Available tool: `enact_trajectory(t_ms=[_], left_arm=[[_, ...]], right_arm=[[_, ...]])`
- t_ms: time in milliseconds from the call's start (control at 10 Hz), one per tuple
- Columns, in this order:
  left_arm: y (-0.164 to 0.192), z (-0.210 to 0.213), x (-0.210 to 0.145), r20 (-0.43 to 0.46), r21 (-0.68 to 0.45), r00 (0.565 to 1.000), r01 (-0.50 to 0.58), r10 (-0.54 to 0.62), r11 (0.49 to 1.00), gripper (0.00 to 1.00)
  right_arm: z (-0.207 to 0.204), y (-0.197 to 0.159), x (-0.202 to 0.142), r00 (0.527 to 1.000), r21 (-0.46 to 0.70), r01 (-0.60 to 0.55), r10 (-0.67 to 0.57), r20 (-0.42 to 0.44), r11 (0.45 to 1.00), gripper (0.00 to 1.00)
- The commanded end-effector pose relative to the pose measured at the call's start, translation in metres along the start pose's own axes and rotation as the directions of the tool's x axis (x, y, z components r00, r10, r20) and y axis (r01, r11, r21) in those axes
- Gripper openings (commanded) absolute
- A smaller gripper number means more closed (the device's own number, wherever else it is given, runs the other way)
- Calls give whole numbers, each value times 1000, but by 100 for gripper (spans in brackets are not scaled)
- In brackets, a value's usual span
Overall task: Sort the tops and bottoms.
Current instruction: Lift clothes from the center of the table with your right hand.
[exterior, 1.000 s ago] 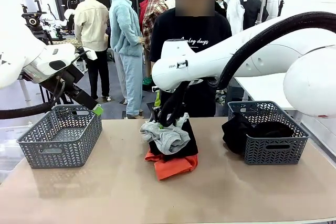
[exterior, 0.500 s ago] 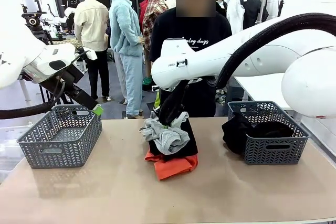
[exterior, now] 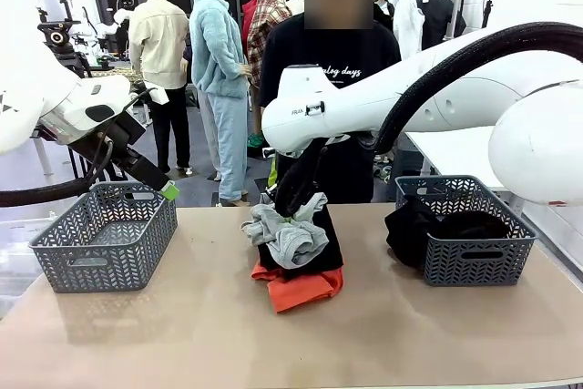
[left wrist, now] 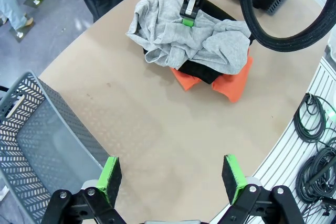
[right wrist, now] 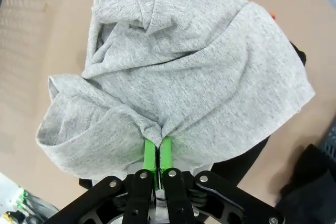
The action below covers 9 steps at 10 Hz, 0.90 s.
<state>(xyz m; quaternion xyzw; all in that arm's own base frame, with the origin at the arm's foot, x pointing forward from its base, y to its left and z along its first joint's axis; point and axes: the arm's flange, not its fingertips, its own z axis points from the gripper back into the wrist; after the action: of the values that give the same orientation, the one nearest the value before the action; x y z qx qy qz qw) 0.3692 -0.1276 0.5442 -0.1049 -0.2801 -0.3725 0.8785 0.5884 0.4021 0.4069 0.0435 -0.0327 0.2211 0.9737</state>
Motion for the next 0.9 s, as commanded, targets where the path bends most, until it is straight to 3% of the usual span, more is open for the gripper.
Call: enact_trajectory(t_ms=[0,200,400,600,800], left_arm=[[1,1,1,-4,-6,1000,0,0,1000,100],[1,1,1,-4,-6,1000,0,0,1000,100],[1,1,1,-4,-6,1000,0,0,1000,100],[1,1,1,-4,-6,1000,0,0,1000,100],[1,1,1,-4,-6,1000,0,0,1000,100]], right_arm=[[-1,-1,0,1000,1,2,-2,-2,1000,0],[0,0,0,1000,0,0,0,0,1000,0],[82,22,-2,987,-27,-6,10,162,1000,0],[148,51,-2,971,-108,-36,61,230,993,0],[186,67,-5,969,-148,-51,84,231,988,0]])
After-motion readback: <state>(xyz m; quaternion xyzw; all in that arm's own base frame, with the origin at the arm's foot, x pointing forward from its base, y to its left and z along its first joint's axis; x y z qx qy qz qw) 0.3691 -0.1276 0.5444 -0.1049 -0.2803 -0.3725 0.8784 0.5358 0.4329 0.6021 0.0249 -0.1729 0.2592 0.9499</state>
